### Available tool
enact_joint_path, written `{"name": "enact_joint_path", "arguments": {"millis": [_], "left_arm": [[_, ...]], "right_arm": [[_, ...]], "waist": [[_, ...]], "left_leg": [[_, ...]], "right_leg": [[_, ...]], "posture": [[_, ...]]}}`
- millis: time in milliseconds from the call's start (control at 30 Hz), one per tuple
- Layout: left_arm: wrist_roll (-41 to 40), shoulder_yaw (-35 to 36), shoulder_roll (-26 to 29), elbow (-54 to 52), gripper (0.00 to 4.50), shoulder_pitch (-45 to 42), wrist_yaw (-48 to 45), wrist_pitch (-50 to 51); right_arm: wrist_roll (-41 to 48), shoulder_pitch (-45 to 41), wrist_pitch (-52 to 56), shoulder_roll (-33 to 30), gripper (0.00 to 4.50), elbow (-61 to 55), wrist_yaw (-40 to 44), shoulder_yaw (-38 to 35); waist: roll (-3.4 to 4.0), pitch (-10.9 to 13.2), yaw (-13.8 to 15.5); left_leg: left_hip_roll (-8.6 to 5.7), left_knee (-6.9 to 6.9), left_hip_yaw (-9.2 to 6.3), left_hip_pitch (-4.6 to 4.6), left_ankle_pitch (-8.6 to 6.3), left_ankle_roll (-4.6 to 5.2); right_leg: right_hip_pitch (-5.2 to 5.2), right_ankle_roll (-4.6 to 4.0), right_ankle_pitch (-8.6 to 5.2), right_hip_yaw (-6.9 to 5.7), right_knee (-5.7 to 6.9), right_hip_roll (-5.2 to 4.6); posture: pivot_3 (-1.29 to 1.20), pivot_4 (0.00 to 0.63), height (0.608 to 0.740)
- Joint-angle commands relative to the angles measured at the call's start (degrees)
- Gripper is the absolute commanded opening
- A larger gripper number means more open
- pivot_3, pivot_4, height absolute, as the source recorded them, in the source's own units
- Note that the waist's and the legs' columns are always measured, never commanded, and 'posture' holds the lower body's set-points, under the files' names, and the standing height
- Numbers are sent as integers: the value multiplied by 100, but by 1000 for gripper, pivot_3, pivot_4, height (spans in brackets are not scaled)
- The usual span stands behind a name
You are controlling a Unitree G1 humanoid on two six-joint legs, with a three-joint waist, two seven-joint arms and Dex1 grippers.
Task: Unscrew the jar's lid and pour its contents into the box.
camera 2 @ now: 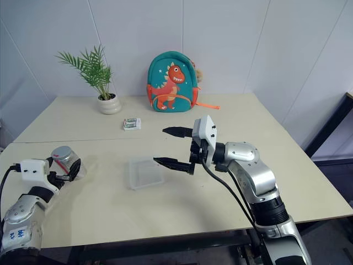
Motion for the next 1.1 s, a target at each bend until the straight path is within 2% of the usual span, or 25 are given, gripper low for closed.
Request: {"name": "enact_joint_path", "arguments": {"millis": [33, 233, 333, 533, 733, 900, 1000, 1100], "left_arm": [[105, -128, 246, 453, 4479, -353, -197, -311], [194, -228, 381, 891, 4479, -556, -173, -628], [230, -210, 424, 913, 3924, -482, -80, -680], [182, -165, 475, 718, 2096, -201, -93, -620], [-116, -208, 407, 145, 2023, -64, -350, -376], [-920, -592, 330, -1116, 2023, -266, -1330, 460], [-1491, -1004, 477, -1900, 2023, -460, -2116, 1314], [-1734, -1392, 622, -2250, 2023, -714, -2693, 1966]], "right_arm": [[85, 21, -11, 34, 4500, -334, -153, -118], [98, 124, 3, 43, 4500, -473, -284, -118], [108, 156, -4, 39, 4500, -496, -310, -118], [107, 141, -58, 70, 4500, -424, -332, -130], [90, 129, -89, 134, 4500, -341, -336, -111], [176, -37, 136, 174, 4500, -311, -428, -136], [301, -338, 709, 291, 4500, -496, -809, -103], [321, -629, 1262, 420, 4500, -693, -1198, 20]], "waist": [[0, 0, -5], [0, 0, -20], [0, 0, -16], [0, 0, -20], [0, 0, -17], [0, 0, 36], [0, 0, 62], [1, 0, 43]], "left_leg": [[0, 0, 0, 0, 0, 0], [2, -2, 1, 1, 0, 0], [2, -2, 1, 0, 0, 0], [2, -2, 1, 1, 0, 0], [5, -4, 2, 3, 0, 0], [4, -4, 1, -2, 0, 0], [4, -3, 1, -3, 0, -1], [4, -5, 1, -3, 0, -1]], "right_leg": [[0, 0, 0, 0, 1, 0], [-1, 0, 0, -1, 2, 0], [-1, 1, 0, -1, 2, 0], [-1, 0, 0, -1, 2, -1], [-1, -1, 0, 0, 3, -1], [0, 0, 0, -2, -2, -2], [-2, -1, -1, -2, -1, -1], [-4, -5, -3, -1, 0, 1]], "posture": [[0, 150, 740], [0, 150, 740], [0, 150, 740], [0, 150, 740], [0, 150, 740], [0, 150, 740], [0, 150, 740], [0, 150, 740]]}}
